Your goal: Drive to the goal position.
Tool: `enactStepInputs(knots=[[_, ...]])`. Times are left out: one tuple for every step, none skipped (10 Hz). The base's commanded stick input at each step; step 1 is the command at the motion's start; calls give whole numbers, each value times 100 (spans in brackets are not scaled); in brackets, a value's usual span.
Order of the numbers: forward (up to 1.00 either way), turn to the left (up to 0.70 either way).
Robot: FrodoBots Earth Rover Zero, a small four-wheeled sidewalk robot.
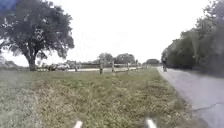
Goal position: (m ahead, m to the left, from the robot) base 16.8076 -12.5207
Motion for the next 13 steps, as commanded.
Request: enactStepInputs(knots=[[6, 1], [6, 1], [6, 1], [6, 1], [6, 1], [6, 1], [6, 1], [6, 1], [6, 1], [6, 1], [6, 1], [6, 1], [6, 1]])
